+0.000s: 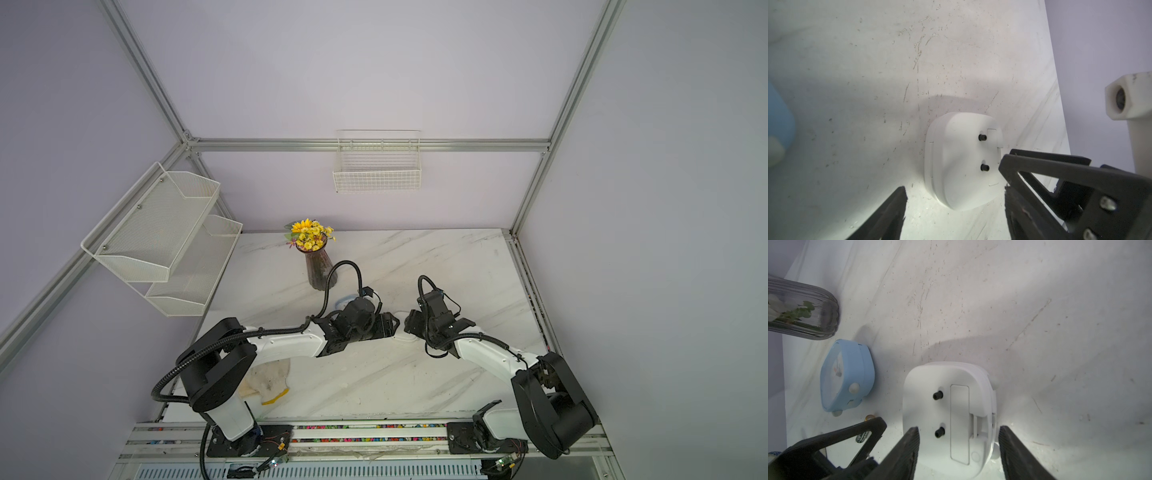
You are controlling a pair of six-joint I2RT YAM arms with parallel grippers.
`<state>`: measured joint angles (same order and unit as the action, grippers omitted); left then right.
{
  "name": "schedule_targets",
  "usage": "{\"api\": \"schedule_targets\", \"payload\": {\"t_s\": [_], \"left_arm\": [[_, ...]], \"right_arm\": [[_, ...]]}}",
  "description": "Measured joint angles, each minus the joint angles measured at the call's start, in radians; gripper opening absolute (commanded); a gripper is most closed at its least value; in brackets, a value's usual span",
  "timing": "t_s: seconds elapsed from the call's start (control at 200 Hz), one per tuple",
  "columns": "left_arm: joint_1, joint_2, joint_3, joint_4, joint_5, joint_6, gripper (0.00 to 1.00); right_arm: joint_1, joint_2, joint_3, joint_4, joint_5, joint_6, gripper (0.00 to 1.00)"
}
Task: Insert the battery into the alarm
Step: Install the cover on the alarm, then adjust the alarm at the center of the board.
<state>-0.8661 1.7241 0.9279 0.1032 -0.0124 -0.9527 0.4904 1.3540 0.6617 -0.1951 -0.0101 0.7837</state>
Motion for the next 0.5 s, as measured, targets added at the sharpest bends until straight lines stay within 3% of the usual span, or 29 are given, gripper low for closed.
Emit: {"api": "schedule_targets", "payload": {"t_s": [0.5], "left_arm": [[0.001,0.0,-0.031,0.06,-0.007,-0.043,0.76]], "right_arm": [[0.012,0.079,-0.002,0.04,-0.006,-0.001,0.6]]}}
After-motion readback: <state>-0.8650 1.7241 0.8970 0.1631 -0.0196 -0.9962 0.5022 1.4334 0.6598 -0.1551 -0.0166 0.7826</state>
